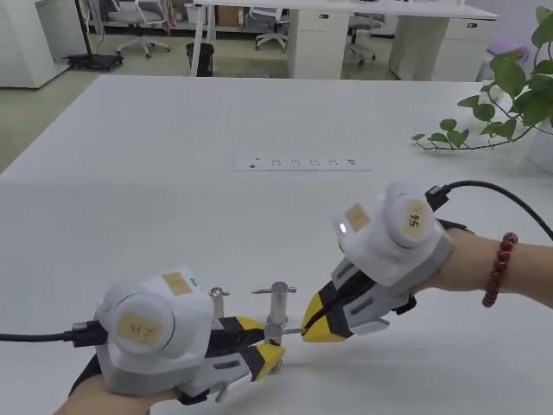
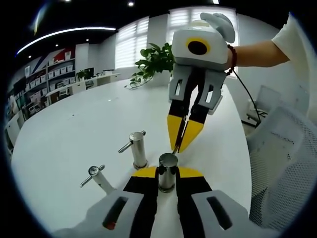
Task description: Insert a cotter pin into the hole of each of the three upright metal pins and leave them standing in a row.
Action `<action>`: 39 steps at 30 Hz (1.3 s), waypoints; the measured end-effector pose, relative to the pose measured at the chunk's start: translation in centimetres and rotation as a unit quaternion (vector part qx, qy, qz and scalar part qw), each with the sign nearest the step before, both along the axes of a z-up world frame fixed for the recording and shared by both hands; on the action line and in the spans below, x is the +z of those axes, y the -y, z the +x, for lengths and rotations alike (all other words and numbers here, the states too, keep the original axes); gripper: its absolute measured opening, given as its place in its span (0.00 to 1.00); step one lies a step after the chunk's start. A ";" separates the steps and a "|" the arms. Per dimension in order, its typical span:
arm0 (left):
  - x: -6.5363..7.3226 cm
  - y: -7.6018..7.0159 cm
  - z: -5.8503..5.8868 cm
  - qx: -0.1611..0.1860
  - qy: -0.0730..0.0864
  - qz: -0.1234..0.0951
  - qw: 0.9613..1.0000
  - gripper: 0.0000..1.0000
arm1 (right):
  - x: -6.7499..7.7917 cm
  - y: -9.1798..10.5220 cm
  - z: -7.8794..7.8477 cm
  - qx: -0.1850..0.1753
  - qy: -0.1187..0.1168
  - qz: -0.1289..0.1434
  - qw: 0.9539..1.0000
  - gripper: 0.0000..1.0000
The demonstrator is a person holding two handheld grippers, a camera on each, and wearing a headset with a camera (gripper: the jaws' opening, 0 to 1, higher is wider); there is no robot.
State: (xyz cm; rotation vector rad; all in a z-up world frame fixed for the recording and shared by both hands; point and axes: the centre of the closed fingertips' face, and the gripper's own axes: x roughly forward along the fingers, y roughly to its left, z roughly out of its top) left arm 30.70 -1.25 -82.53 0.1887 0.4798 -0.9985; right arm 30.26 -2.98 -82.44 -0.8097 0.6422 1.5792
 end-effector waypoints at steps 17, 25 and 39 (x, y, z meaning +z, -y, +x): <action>-0.1 0.2 0.1 0.001 -0.004 -0.014 1.000 0.12 | 0.1 -1.2 -0.1 0.006 0.001 -0.004 1.000 0.03; -0.1 0.2 0.1 0.002 -0.007 -0.018 1.000 0.12 | 0.1 -1.5 -0.2 0.003 -0.005 -0.001 1.000 0.04; -0.4 0.2 0.0 0.005 -0.010 -0.022 1.000 0.13 | 0.3 -0.5 0.0 -0.022 -0.007 0.003 1.000 0.12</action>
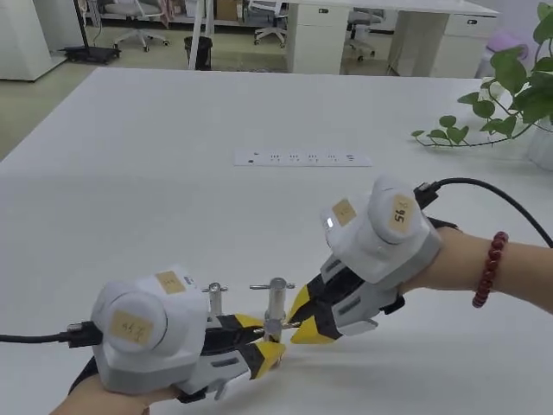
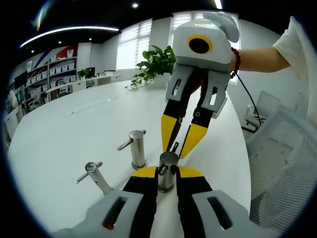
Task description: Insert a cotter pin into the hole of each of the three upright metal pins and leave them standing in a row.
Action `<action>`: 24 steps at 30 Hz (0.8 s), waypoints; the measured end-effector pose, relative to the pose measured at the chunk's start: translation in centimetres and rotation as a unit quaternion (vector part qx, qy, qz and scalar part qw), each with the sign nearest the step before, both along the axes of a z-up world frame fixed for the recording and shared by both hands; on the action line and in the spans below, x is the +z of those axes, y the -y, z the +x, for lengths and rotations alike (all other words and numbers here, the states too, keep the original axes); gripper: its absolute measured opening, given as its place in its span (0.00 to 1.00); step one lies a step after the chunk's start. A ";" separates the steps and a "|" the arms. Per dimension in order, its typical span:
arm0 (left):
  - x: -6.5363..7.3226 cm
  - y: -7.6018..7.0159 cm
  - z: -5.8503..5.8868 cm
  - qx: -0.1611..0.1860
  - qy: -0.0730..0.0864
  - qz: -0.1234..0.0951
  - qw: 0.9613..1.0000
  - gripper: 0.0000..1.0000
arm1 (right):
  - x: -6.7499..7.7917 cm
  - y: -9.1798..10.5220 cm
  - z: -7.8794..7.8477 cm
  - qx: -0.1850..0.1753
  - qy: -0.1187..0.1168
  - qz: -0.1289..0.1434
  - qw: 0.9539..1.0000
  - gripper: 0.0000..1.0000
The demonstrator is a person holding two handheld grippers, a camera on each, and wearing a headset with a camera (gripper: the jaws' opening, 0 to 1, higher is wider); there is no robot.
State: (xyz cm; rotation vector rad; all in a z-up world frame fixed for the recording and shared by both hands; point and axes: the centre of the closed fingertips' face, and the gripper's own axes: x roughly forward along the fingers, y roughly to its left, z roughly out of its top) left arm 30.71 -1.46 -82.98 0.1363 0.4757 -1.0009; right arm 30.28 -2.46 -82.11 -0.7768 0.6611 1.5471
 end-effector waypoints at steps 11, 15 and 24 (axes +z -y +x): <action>-1.0 -0.6 -0.2 0.000 -0.019 0.000 1.000 0.12 | 0.3 0.3 0.3 -0.010 -0.002 0.003 1.000 0.09; -1.0 -0.6 -0.3 0.000 -0.025 -0.005 1.000 0.12 | 0.2 0.2 0.1 -0.004 0.000 0.003 1.000 0.06; -1.0 -0.6 -0.2 -0.005 -0.026 -0.006 1.000 0.11 | 0.2 -0.2 -0.1 0.001 0.000 0.007 1.000 0.05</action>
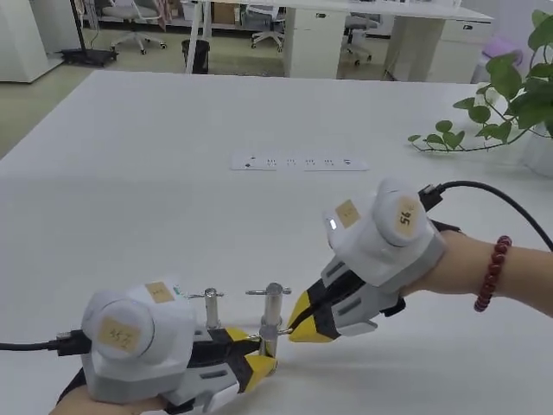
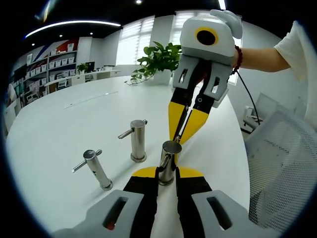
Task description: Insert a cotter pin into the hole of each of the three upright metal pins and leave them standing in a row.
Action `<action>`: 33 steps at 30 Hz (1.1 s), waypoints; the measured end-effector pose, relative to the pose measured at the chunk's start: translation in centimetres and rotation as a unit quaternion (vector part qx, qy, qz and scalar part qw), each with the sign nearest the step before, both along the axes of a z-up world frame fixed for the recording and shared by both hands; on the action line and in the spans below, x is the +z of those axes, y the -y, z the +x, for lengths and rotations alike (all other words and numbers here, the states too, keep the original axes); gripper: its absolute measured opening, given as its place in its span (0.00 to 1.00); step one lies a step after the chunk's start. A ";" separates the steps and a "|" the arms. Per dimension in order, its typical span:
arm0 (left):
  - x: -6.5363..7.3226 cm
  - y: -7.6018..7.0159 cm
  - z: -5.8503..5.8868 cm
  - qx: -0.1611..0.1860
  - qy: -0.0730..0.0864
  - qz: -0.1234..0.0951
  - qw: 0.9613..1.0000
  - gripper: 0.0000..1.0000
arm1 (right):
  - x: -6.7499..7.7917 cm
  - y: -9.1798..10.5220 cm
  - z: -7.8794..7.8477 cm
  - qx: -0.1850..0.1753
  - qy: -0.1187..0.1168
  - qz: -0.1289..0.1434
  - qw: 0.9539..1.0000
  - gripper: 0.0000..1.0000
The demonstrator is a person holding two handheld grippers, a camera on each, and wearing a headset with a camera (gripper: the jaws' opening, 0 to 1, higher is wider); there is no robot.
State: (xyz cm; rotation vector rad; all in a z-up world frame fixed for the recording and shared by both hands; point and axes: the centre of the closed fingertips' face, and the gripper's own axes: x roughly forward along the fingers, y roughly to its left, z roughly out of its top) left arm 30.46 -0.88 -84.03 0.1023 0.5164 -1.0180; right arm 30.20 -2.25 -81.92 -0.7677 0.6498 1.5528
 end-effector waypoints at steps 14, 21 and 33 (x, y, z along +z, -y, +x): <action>0.0 0.0 0.0 -0.003 0.000 0.001 1.000 0.11 | -0.1 -0.9 -0.2 -0.005 -0.003 -0.001 1.000 0.05; 0.0 0.1 0.0 -0.005 0.001 0.004 1.000 0.11 | -0.1 -0.9 -0.2 -0.014 -0.009 -0.001 1.000 0.05; 0.1 -0.3 0.6 0.001 0.002 0.012 1.000 0.23 | 0.2 -1.7 -0.1 -0.039 -0.024 0.023 0.999 0.21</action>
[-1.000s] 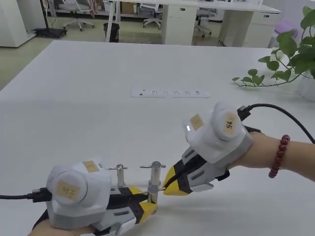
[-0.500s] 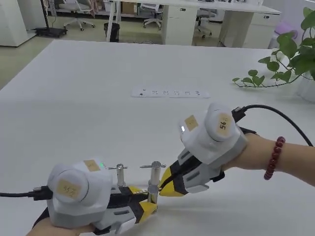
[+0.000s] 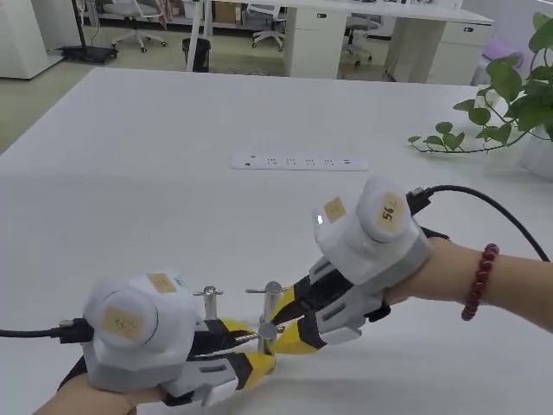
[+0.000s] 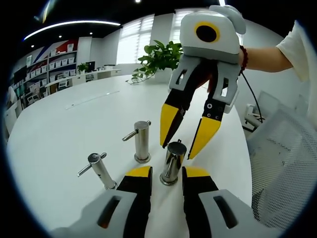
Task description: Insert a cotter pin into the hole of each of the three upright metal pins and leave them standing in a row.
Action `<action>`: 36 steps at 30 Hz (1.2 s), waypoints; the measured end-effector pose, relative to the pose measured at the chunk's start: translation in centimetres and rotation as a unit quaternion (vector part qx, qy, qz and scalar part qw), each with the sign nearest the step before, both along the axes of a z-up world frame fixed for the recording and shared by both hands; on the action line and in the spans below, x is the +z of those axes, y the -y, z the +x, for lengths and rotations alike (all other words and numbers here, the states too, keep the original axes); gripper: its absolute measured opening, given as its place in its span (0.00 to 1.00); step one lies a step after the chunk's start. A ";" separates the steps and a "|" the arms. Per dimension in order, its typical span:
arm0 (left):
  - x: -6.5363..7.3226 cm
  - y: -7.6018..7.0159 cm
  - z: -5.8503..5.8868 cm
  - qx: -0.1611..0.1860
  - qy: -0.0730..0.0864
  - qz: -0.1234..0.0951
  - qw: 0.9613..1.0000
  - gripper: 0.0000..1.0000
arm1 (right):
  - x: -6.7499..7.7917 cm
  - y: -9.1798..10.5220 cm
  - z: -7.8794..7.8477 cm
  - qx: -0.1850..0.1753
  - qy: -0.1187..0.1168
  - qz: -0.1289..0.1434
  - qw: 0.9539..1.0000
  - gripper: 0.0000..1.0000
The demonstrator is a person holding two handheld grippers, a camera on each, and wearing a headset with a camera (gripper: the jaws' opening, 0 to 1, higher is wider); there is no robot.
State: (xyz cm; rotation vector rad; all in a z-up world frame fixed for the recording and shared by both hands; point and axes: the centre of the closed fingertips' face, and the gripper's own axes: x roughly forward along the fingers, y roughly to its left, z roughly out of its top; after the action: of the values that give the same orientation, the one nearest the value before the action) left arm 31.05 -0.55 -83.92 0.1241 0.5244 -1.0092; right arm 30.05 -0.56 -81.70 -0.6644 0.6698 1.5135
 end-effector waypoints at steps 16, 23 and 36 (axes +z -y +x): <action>0.4 -0.4 -1.4 -0.030 0.007 0.013 0.999 0.34 | -1.1 -1.1 0.0 -0.004 -0.001 0.018 1.000 0.20; 0.9 -0.8 -1.6 -0.026 0.007 0.004 1.000 0.34 | -1.1 -1.4 -0.2 0.001 -0.009 0.032 0.999 0.17; 1.7 -1.9 -2.0 -0.006 0.005 -0.010 1.000 0.34 | -1.1 -1.6 -0.1 0.002 -0.001 0.044 0.999 0.14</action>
State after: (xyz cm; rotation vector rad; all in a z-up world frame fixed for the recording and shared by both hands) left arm 29.08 1.33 -82.23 0.1137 0.5055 -1.0247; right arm 29.98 1.05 -82.78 -0.5981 0.6000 1.5386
